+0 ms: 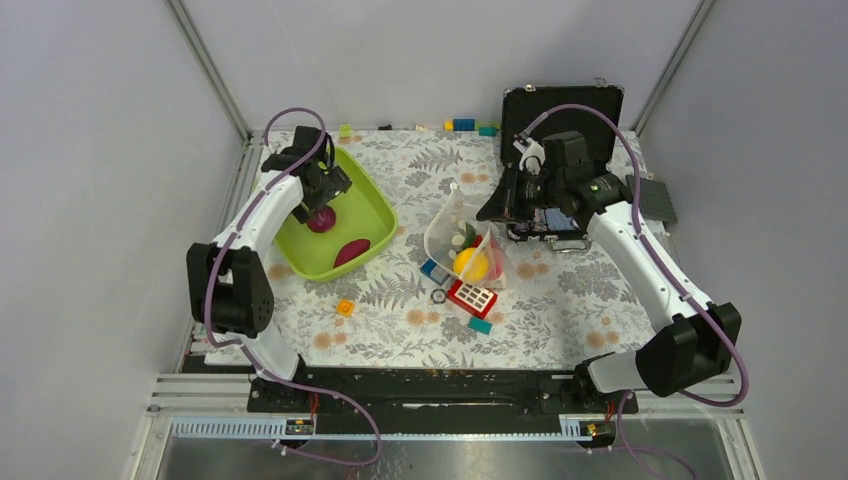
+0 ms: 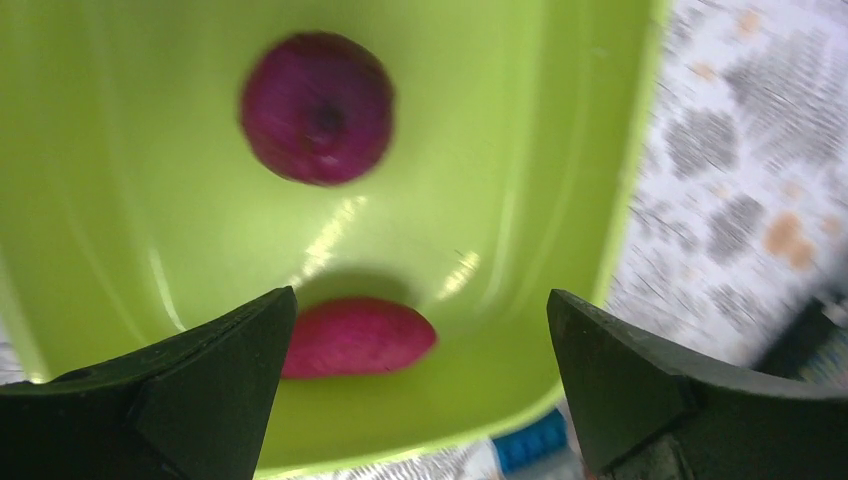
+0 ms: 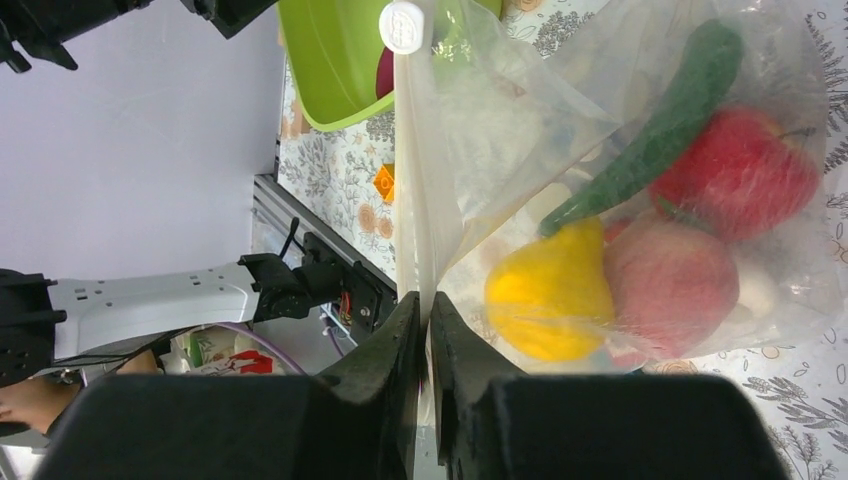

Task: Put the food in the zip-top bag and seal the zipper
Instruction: Pick up the fake vegetable from the bin.

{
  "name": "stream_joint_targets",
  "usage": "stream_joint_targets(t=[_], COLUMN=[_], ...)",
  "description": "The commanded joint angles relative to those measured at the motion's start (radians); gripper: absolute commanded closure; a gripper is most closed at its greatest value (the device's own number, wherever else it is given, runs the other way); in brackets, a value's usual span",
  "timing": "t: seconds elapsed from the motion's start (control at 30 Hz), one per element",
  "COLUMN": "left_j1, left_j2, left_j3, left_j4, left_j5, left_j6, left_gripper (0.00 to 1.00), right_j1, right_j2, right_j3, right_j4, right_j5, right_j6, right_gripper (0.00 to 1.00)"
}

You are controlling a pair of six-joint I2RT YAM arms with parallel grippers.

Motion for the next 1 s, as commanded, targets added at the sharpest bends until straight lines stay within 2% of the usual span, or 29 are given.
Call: stream_joint_targets(t=[0.0,0.13,0.23,0.33,0.43,0.8,0.9,0.97], left_j1=[0.015,0.057,0.094,0.126,0.127,0.121,0.102,0.092], left_j2=[0.046,0.097,0.141,0.186,0.224,0.285,0.291,0.29], left_j3=[0.086,0.067,0.034,0.014,0.002,-0.038,-0.038,-0.04], left_j4=[-0.048,-0.039,0.047,0.136,0.199,0.209,0.199,0.186], left_j5=[-0.289,-0.311,-0.231,-0.093,-0.051,0.037,0.051,0.029], left_j6=[0.004,0.011,0.051,0.067,0.09,0.113,0.137,0.141], left_gripper=[0.01,0.01,0.01,0.01,0.01,0.04,0.08,0.14], right_j1=[0.006,0.006,0.006,0.006,0.006,0.006,0.006,0.006], right_j2=[-0.023,-0.021,-0.02,-0.024,-0.026,-0.015,-0.013,-0.014], right_j3=[0.014,0.021,0.027,0.025,0.022,0.021,0.025,0.028], right_j4=[-0.016,-0.039,-0.047,-0.045,-0.046,-0.046,-0.043,-0.039], right_j5=[0.032,0.074,0.081,0.083,0.082,0.088,0.09,0.095], right_j6=[-0.04,-0.057,-0.065,-0.061,-0.059,-0.059,-0.057,-0.056], right_gripper=[0.86,0.86,0.86,0.86,0.86,0.86,0.86,0.86])
